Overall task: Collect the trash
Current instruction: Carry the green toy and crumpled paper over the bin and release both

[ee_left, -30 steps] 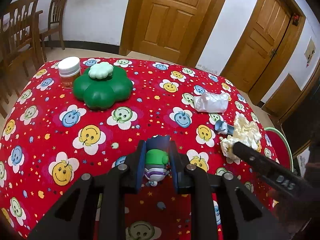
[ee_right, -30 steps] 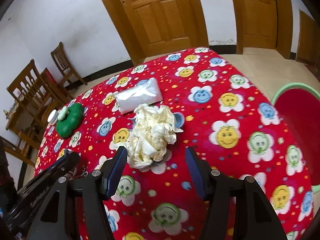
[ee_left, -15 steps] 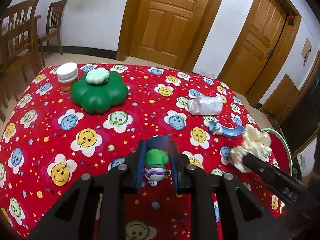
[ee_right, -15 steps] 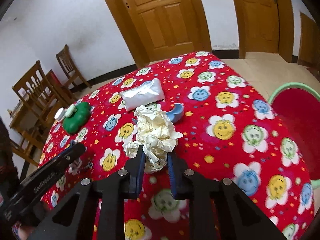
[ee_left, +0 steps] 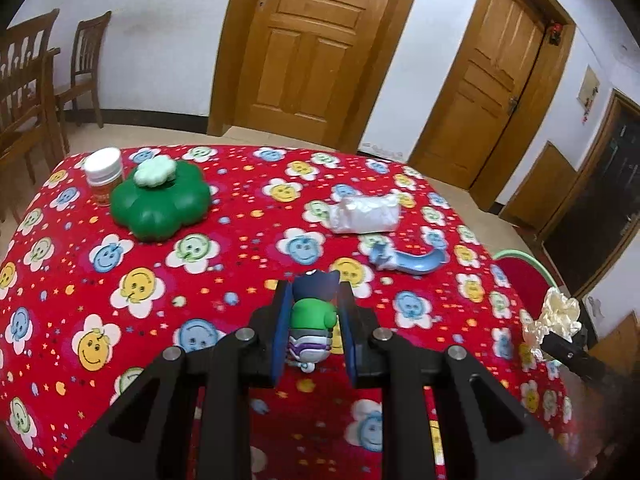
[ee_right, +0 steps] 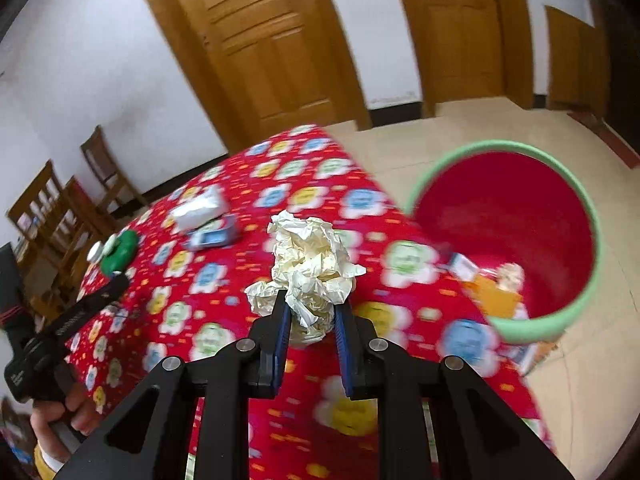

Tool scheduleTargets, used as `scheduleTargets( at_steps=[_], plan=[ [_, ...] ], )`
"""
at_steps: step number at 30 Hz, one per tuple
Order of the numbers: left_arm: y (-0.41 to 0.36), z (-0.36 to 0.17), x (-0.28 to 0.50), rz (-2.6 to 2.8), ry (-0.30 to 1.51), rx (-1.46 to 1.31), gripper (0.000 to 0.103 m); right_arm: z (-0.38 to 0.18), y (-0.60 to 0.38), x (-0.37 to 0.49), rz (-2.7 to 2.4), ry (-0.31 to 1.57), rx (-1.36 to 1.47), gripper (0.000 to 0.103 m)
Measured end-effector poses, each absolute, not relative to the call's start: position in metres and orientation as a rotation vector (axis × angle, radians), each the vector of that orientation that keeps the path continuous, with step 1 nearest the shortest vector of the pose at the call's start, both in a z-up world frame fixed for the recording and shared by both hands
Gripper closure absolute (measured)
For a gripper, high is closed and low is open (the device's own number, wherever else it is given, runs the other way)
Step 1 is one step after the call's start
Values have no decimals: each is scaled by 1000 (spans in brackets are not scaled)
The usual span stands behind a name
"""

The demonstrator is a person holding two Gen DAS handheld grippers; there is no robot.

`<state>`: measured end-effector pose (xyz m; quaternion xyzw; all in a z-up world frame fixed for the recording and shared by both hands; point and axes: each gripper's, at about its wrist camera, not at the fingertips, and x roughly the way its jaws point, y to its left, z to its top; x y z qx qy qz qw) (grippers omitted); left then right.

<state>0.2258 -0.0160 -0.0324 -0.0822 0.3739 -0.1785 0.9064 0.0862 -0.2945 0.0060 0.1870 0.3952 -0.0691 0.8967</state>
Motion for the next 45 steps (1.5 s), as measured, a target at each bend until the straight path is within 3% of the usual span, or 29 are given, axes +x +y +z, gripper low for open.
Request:
scheduleTargets(
  at_steps=[25, 32, 42, 45],
  plan=[
    [-203, -2, 192, -650, 882, 0, 81, -15, -430, 50, -339, 788, 573, 79],
    [-268, -7, 190, -722, 900, 58, 81, -25, -462, 46, -353, 775, 648, 69],
    [-327, -14, 194, -840, 922, 67, 80, -28, -487, 32, -354, 751, 677, 66],
    [-335, -16, 197, -849, 934, 76, 74, -30, -491, 28, -351, 745, 682, 65]
  ],
)
